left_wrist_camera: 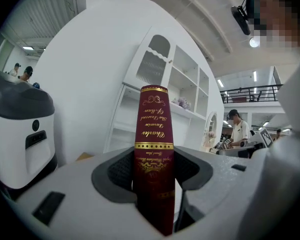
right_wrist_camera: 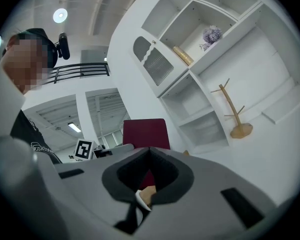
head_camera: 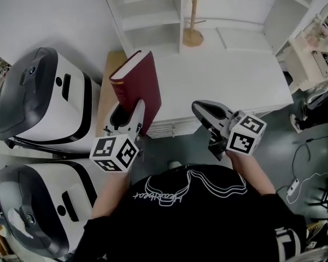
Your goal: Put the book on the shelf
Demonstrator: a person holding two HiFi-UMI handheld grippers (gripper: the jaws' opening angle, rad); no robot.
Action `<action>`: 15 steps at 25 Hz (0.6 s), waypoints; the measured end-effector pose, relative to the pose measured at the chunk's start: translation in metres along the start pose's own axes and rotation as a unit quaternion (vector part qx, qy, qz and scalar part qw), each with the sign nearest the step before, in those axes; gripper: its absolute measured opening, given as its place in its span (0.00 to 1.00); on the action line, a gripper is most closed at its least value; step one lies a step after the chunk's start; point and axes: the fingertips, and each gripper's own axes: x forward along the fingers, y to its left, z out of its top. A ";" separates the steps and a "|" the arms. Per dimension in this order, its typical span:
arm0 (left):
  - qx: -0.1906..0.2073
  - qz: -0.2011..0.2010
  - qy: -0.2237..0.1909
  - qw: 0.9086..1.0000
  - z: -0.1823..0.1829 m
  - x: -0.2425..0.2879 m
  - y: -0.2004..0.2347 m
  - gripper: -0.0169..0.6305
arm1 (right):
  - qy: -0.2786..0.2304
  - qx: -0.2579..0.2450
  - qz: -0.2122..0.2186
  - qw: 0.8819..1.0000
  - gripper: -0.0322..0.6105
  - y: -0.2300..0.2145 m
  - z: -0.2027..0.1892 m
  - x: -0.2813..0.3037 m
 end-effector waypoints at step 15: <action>0.018 0.045 0.002 0.999 -0.011 0.064 0.047 0.35 | 0.014 0.007 -0.020 1.000 0.06 -0.036 -0.004 0.023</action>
